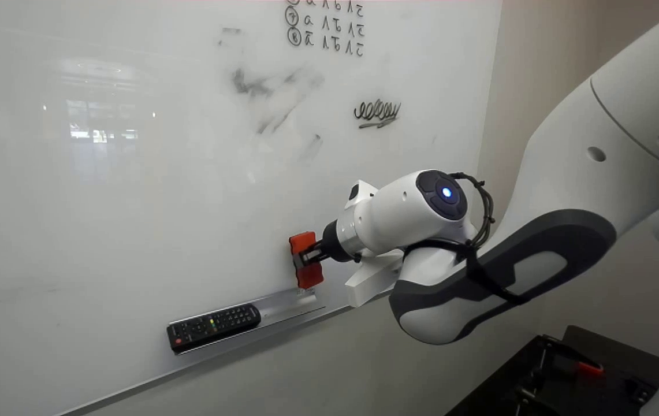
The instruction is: Use the duster to erase the right part of the white board
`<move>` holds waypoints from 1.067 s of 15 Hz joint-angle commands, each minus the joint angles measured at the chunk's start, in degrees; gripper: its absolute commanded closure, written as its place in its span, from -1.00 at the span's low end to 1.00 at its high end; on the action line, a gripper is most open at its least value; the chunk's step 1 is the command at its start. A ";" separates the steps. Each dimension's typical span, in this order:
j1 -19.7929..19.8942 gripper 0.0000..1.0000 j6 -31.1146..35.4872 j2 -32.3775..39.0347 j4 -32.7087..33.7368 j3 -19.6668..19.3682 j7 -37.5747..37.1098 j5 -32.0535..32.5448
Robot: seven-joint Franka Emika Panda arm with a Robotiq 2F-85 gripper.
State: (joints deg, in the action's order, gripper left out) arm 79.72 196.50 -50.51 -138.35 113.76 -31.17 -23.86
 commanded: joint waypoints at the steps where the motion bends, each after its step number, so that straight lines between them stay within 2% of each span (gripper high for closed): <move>1: 2.39 0.43 -1.76 -3.73 3.67 2.38 -2.96 -1.59; 9: 2.97 0.43 -6.93 -9.86 7.55 4.75 -8.32 -3.58; 16: 3.32 0.43 -7.00 -11.98 9.32 4.61 -11.89 -3.81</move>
State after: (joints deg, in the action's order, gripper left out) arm 82.31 190.80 -61.16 -130.86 118.39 -41.43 -27.21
